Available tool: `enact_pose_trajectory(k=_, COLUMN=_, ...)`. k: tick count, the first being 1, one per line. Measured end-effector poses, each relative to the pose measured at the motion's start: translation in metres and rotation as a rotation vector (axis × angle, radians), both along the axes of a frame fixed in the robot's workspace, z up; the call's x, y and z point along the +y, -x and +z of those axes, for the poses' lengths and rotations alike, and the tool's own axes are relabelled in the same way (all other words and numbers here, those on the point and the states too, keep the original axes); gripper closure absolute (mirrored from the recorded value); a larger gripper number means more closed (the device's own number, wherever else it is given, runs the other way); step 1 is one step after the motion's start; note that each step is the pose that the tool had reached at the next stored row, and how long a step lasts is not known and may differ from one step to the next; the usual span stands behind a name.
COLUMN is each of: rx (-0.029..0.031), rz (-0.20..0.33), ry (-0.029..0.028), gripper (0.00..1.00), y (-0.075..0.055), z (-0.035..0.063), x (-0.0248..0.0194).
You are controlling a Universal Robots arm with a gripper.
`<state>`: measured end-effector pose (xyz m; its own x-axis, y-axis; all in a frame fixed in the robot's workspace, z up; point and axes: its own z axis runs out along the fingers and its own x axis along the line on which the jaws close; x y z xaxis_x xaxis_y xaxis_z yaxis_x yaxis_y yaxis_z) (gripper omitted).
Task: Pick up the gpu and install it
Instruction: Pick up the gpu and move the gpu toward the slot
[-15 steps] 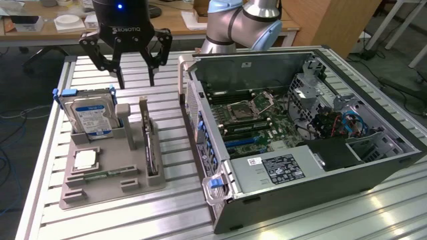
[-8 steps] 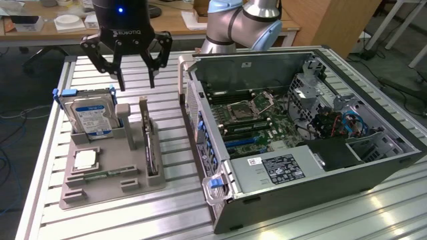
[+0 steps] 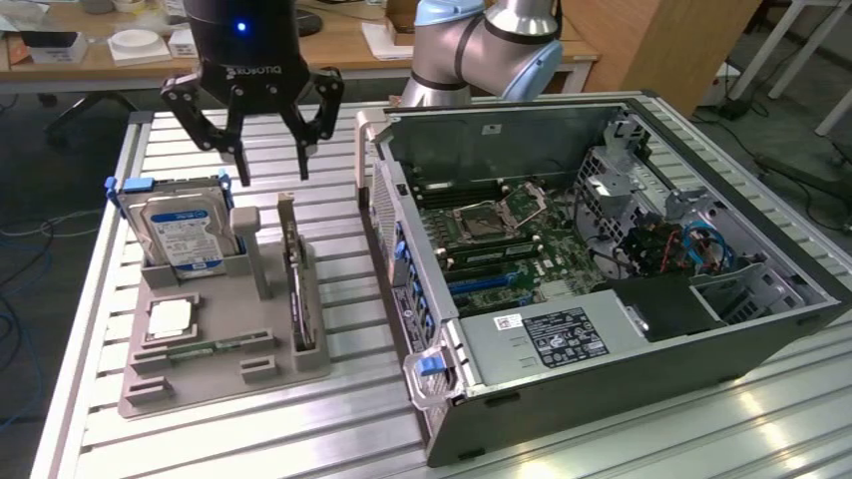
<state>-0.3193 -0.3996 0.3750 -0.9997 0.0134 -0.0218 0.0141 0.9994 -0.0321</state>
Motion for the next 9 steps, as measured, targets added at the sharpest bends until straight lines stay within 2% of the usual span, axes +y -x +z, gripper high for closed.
enact_pose_trajectory(k=9, rx=0.0001, rz=-0.013, ry=0.0067, gripper=0.41, y=-0.0001, z=-0.0053, x=-0.0015)
